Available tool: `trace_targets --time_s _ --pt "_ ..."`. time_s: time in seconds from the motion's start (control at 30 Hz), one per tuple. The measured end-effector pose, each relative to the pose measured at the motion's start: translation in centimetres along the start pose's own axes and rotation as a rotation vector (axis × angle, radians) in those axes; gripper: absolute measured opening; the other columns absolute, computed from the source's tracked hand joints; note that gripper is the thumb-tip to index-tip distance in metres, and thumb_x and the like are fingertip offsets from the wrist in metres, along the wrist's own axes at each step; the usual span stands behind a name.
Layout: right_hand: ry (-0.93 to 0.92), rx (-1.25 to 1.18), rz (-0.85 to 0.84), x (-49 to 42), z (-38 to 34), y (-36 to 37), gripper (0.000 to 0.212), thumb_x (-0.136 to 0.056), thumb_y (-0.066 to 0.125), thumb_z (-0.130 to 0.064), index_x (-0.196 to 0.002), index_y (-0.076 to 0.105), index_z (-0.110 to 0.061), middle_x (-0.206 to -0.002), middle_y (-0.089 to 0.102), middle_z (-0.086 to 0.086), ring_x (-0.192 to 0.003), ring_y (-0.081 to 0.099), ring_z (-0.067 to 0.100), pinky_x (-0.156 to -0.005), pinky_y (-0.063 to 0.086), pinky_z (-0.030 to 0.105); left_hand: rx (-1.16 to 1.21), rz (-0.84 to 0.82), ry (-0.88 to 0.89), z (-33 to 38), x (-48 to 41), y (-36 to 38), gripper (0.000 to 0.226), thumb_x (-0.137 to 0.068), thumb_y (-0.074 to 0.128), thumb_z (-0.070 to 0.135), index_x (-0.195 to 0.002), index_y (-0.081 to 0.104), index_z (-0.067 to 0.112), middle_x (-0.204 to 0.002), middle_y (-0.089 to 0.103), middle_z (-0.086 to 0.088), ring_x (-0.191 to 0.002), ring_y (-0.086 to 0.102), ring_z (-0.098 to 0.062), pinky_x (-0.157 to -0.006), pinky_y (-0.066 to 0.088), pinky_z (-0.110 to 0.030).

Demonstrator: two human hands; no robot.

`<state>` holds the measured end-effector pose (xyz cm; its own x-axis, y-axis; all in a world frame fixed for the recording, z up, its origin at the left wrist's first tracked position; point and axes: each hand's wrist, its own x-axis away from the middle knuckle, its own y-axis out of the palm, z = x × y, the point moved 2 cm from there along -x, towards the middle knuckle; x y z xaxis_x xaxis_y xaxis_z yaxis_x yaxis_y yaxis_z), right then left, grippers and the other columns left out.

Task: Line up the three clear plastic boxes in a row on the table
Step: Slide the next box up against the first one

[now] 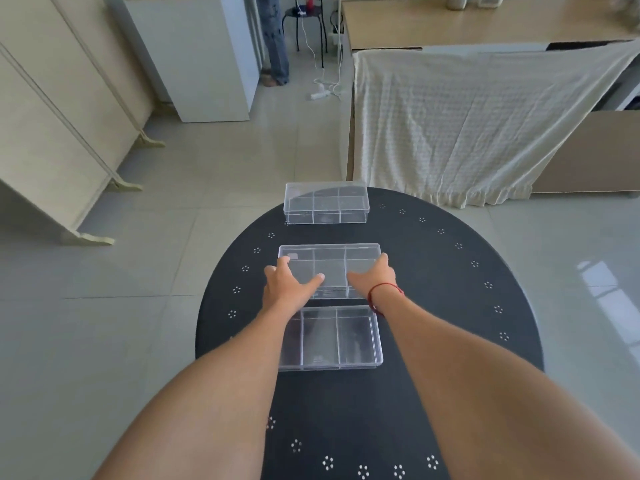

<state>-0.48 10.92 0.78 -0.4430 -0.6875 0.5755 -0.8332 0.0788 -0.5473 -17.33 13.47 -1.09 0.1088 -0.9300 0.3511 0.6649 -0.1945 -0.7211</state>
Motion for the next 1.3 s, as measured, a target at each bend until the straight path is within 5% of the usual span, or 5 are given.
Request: trace_targets --time_s 0.17,0.33,0.43,0.57,1.3 --pt "0.01 0.029 -0.05 -0.4 0.3 1.6 0.078 -0.083 0.065 -0.026 -0.146 0.022 -0.014 -0.141 0.042 0.013 -0.126 0.05 0.035 -0.104 0.045 0.047 -0.07 -0.08 -0.037 -1.5 -0.9 0.0 0.087 -0.073 0.066 0.061 -0.143 0.026 0.028 -0.138 0.03 -0.005 -0.115 0.053 -0.03 -0.085 0.054 -0.044" --pt "-0.105 0.233 0.033 -0.3 0.2 1.4 0.074 -0.083 0.063 -0.026 -0.147 0.027 -0.014 -0.152 0.03 0.01 -0.138 0.034 0.032 -0.11 0.036 0.047 -0.262 0.049 0.119 -0.7 -0.5 0.0 0.08 -0.079 0.06 0.06 -0.145 0.032 0.024 -0.154 0.023 -0.011 -0.142 0.025 -0.03 -0.109 0.034 -0.047" --pt "-0.277 0.346 0.057 -0.2 -0.6 1.3 0.062 -0.086 0.058 -0.019 -0.144 0.036 -0.014 -0.156 0.026 0.009 -0.141 0.03 0.03 -0.109 0.038 0.044 -0.322 0.071 0.277 0.6 -0.3 0.1 0.069 -0.085 0.059 0.052 -0.144 0.039 0.022 -0.156 0.024 -0.009 -0.142 0.026 -0.025 -0.106 0.035 -0.041" --pt "-0.292 0.487 -0.062 -0.5 -0.3 2.1 0.041 -0.088 0.06 -0.016 -0.129 0.054 -0.015 -0.155 0.023 0.011 -0.138 0.033 0.033 -0.104 0.043 0.041 -0.367 -0.104 0.227 0.9 -0.5 0.9 0.065 -0.086 0.064 0.045 -0.142 0.044 0.021 -0.159 0.02 -0.006 -0.144 0.025 -0.023 -0.104 0.038 -0.042" --pt "-0.294 0.504 -0.061 -6.5 -4.0 1.5 0.064 -0.09 0.06 -0.005 -0.148 0.034 -0.018 -0.163 0.001 0.011 -0.147 0.021 0.035 -0.114 0.035 0.044 -0.357 -0.145 0.261 4.0 -7.1 1.6 0.067 -0.091 0.059 0.043 -0.148 0.034 0.018 -0.162 0.007 -0.007 -0.149 0.008 -0.025 -0.11 0.032 -0.044"
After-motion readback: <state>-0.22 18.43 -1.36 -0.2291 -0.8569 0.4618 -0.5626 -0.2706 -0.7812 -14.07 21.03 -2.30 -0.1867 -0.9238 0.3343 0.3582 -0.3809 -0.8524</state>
